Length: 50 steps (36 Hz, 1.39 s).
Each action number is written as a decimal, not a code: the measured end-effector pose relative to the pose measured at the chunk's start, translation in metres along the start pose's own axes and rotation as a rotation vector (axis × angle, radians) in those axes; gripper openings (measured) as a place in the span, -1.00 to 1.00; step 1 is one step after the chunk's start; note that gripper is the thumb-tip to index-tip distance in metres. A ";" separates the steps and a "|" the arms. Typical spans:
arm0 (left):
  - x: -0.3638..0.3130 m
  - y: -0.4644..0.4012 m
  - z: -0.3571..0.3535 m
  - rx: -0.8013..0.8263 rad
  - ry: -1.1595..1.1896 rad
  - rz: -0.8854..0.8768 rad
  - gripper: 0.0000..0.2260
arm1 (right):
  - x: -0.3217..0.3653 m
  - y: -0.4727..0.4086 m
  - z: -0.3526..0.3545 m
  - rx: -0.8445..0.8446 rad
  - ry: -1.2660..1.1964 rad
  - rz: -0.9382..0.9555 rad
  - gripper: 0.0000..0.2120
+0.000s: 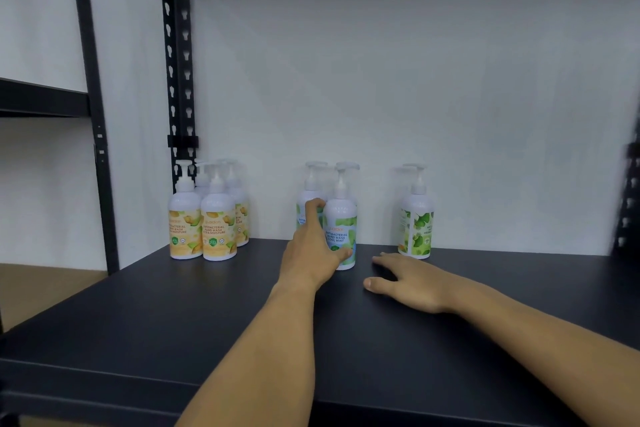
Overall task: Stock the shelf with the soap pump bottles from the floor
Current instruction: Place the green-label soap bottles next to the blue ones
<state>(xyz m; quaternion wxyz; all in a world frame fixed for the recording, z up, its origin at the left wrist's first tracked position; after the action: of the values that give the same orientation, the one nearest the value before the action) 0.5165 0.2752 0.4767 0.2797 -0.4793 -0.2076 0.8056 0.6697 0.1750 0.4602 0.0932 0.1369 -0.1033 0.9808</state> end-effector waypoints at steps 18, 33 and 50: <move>-0.001 -0.003 -0.005 -0.003 -0.026 -0.001 -0.32 | 0.001 0.001 0.001 0.001 -0.003 -0.002 -0.28; -0.002 -0.002 -0.005 -0.006 -0.040 -0.003 -0.33 | 0.002 0.002 0.002 0.003 -0.002 0.004 -0.28; -0.028 0.008 0.004 -0.208 -0.248 -0.058 -0.45 | -0.010 0.000 0.039 -0.316 -0.174 0.045 -0.72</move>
<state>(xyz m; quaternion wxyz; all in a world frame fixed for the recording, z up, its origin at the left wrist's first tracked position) 0.5220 0.2507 0.4922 0.2238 -0.3964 -0.3365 0.8243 0.6893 0.1646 0.4940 0.0823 0.2026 -0.2669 0.9386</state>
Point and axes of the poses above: each hand's wrist, its own y-axis away from the middle knuckle, its own z-axis out of the back of the hand, x = y × z, the point moved 4 cm from there along -y, towards the middle knuckle, and after that the axes turned 8 degrees about -x, right-handed, at the moved point
